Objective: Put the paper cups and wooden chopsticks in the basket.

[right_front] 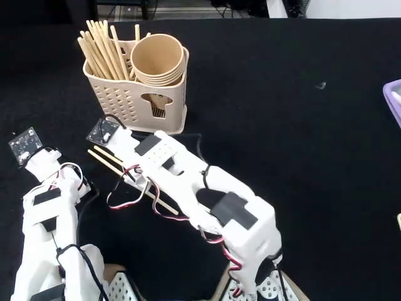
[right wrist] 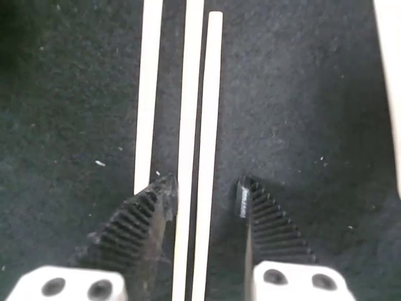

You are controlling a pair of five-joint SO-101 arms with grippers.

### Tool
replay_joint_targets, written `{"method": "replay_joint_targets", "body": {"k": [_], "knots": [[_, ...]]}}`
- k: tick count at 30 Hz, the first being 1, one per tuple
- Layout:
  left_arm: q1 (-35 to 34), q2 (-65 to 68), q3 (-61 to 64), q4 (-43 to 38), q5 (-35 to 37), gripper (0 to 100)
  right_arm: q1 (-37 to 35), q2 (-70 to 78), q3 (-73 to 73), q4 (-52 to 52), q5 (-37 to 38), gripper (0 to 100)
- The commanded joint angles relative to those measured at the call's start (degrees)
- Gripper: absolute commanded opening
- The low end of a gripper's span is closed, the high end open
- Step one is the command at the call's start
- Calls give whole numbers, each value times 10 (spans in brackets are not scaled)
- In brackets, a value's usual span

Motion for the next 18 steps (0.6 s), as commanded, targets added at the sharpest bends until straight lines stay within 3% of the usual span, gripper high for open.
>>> {"method": "replay_joint_targets", "body": {"k": [1, 3, 10, 18], "knots": [[-6, -10, -8, -8, 4, 98, -9, 16, -38, 29, 4, 114], [-6, -10, -8, -8, 4, 98, -9, 16, -38, 41, 24, 5], [-7, -11, -8, -8, 4, 98, -5, -11, -37, 102, 35, 10], [-7, -11, -8, -8, 4, 98, 33, -199, -4, 133, 36, 10]]}}
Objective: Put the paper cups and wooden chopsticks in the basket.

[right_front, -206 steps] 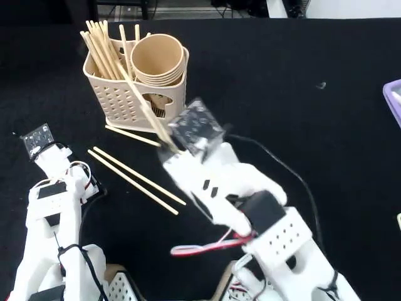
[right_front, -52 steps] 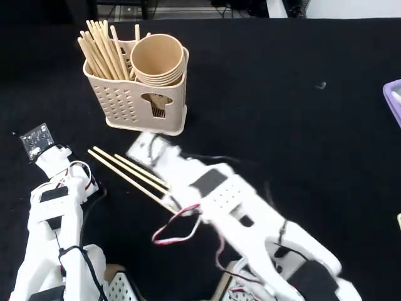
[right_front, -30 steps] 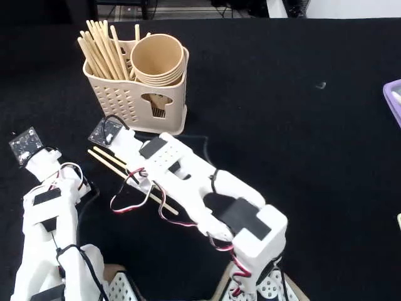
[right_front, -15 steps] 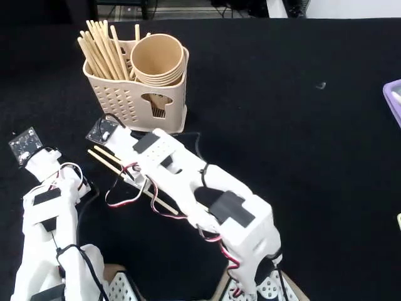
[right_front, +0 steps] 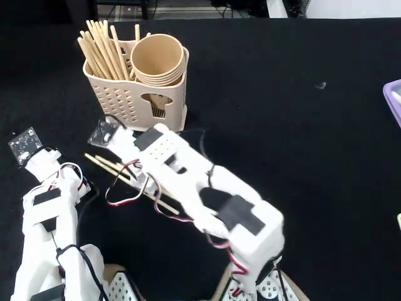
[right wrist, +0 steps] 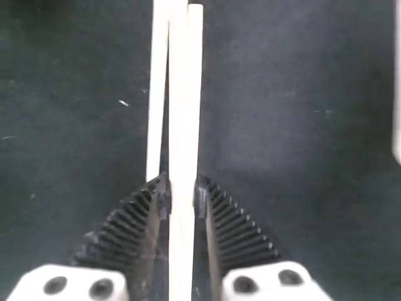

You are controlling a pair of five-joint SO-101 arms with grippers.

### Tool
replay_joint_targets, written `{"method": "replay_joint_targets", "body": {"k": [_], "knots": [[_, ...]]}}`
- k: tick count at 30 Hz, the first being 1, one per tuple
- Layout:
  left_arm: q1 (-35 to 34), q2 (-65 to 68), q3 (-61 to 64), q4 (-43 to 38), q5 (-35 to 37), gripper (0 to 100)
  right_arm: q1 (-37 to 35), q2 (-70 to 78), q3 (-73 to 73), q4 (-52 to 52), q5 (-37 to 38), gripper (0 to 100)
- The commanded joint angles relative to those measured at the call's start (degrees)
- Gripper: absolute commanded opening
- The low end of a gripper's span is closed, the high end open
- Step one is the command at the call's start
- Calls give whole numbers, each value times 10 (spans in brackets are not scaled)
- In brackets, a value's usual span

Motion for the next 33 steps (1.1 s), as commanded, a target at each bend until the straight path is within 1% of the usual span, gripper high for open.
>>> {"method": "replay_joint_targets", "body": {"k": [1, 6, 9, 12, 18, 20, 22, 26, 33], "knots": [[-7, -11, -8, -8, 4, 98, 37, -132, 8, 5, 4, 10], [-7, -11, -8, -8, 4, 98, 49, -279, 18, 0, 1, 10], [-7, -11, -8, -8, 4, 98, 47, -350, 9, -49, 1, 11], [-6, -11, -8, -8, 4, 98, 47, -365, 15, -175, -31, 11], [-5, -11, -8, -8, 4, 98, 47, -364, 15, -496, -171, 11], [-4, -11, -8, -8, 4, 98, 47, -353, 15, -586, -192, 11], [-4, -11, -8, -8, 4, 98, 51, -335, 15, -651, -193, 11], [-4, -10, -8, -8, 4, 98, 76, -290, 4, -729, -193, 11], [-3, -11, -8, -8, 4, 98, 105, -169, -79, -737, -196, 11]]}}
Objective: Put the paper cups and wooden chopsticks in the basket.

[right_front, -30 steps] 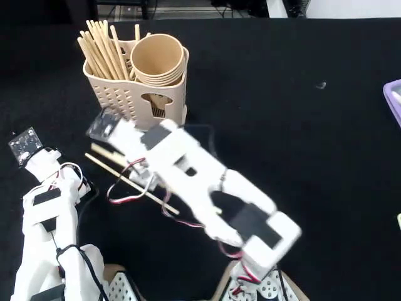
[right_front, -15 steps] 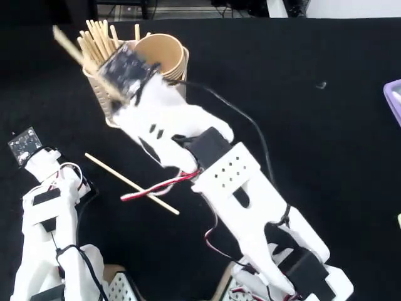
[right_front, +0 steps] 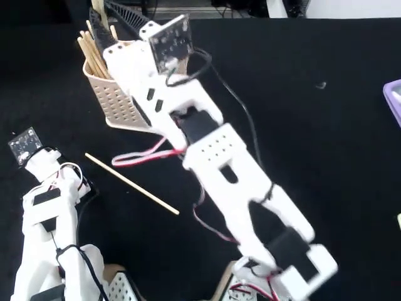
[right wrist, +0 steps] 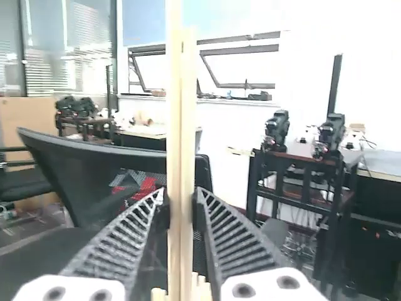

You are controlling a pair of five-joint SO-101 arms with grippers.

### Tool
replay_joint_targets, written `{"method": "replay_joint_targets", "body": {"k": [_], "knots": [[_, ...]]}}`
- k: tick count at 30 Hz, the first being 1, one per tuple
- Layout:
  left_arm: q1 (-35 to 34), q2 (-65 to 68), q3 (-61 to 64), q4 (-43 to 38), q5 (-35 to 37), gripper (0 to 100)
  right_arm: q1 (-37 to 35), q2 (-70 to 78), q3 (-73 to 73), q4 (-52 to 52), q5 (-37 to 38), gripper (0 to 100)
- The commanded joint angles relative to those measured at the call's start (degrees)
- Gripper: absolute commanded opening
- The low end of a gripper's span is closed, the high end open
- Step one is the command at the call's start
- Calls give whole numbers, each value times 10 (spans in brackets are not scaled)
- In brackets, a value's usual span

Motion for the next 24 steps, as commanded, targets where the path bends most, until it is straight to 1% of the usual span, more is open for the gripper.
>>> {"method": "replay_joint_targets", "body": {"k": [1, 4, 8, 11, 16, 20, 24], "knots": [[-3, -11, -8, -8, 4, 98, 18, 39, -60, -15, -6, 11], [-3, -11, -8, -8, 4, 98, 18, 73, -73, -15, -6, 11], [-3, -11, -8, -8, 4, 98, 11, 86, -51, 3, -6, 12], [-3, -11, -8, -8, 4, 98, 5, 72, -51, 84, -6, 20], [-3, -11, -8, -8, 4, 98, 4, 51, -89, 195, -7, 115], [-3, -11, -8, -8, 4, 98, 5, 17, -118, 256, -7, 97], [-3, -11, -8, -8, 4, 98, -9, -52, -116, 338, -7, 74]]}}
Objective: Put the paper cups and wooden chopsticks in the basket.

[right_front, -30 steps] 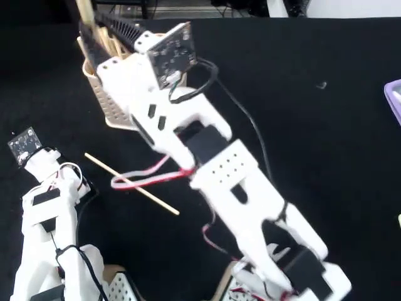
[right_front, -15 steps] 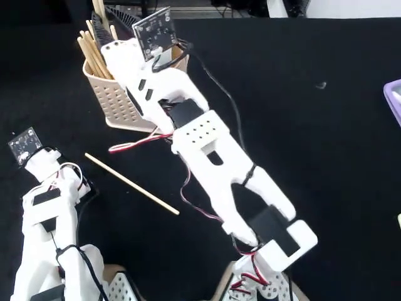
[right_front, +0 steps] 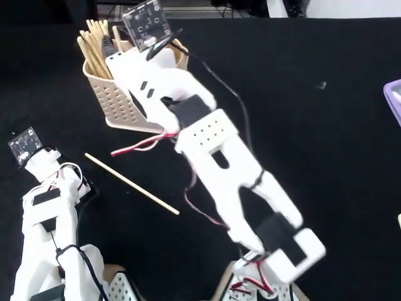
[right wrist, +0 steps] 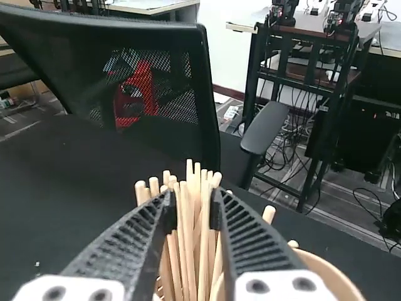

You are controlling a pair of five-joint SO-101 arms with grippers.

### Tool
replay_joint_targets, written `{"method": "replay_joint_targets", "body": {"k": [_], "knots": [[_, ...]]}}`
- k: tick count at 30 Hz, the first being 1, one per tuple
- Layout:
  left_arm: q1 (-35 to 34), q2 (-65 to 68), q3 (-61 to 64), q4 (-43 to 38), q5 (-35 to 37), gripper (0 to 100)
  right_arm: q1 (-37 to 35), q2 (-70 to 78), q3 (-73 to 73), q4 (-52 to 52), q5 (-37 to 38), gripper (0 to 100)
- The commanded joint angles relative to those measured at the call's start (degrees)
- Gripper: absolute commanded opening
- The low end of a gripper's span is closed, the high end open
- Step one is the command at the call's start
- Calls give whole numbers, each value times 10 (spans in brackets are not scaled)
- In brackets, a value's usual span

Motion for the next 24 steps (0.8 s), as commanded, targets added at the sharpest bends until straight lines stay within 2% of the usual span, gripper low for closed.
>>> {"method": "replay_joint_targets", "body": {"k": [1, 7, 11, 15, 19, 22, 24], "knots": [[-3, -11, -8, -8, 4, 98, -19, -94, -27, 82, -4, 73], [-3, -11, -8, -8, 4, 98, -56, -205, 53, 261, -1, 75], [-3, -11, -8, -8, 4, 98, -92, -248, 189, 282, -3, 76], [-3, -11, -8, -8, 4, 98, -120, -257, 365, 225, -3, 76], [-2, -11, -8, -9, 4, 98, -145, -244, 536, 51, 0, 119], [-2, -10, -8, -9, 4, 98, -171, -205, 582, -33, 0, 188], [-2, -10, -8, -9, 4, 98, -181, -160, 567, -49, 0, 192]]}}
